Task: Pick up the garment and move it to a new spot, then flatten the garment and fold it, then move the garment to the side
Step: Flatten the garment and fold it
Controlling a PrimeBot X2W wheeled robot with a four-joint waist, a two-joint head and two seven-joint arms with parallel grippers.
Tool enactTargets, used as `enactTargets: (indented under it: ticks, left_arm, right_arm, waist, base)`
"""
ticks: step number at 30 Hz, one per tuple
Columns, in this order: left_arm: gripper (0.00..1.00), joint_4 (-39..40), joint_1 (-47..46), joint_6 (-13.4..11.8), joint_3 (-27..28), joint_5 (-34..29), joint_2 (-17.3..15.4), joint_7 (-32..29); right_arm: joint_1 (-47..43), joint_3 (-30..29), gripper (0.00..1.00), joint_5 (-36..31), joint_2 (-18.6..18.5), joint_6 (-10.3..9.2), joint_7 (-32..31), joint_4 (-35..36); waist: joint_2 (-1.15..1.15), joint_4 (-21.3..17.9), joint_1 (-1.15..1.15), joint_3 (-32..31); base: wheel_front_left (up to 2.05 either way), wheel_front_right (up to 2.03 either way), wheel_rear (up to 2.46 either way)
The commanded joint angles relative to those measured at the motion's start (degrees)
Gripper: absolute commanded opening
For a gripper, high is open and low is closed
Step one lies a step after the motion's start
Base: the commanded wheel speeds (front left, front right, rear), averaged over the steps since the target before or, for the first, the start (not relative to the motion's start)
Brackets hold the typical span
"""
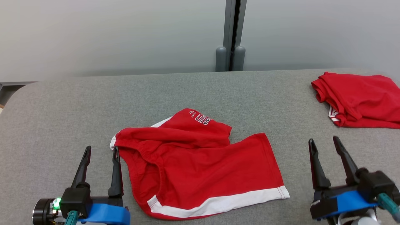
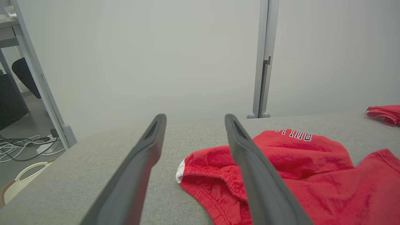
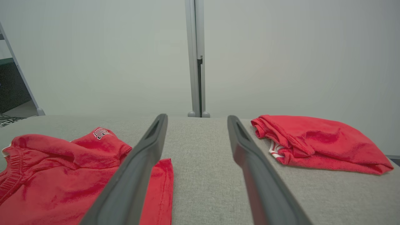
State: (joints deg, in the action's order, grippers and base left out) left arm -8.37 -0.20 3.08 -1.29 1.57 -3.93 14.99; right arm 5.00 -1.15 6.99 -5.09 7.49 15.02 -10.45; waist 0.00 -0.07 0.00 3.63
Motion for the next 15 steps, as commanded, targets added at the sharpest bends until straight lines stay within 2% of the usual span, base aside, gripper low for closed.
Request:
enactTargets:
  ticks: [1,8,15]
  left_arm:
    - [1.00,-0.39,0.78,0.12,0.13,-0.25,-0.34,0.26]
    - [1.00,-1.43,2.12,-0.61,0.79,-0.29,-0.59,0.26]
    - [1.00,-1.69,2.19,-0.80,0.94,-0.26,-0.74,0.26]
  right_arm:
    - [-2.56,-0.10,1.00,-0.47,0.70,0.01,0.18,1.45]
    - [-8.54,0.31,1.00,-0.49,1.95,0.01,0.18,3.04]
    - [-9.75,0.20,1.00,-0.81,2.19,0.01,0.18,2.86]
  waist:
    - [0.00,0.03,0.00,-0.69]
    - [0.00,0.56,0.00,-1.77]
    - [0.00,0.82,0.00,-1.60]
  base:
    - [0.00,0.00,0.00]
    - [0.00,0.00,0.00]
    - [0.00,0.00,0.00]
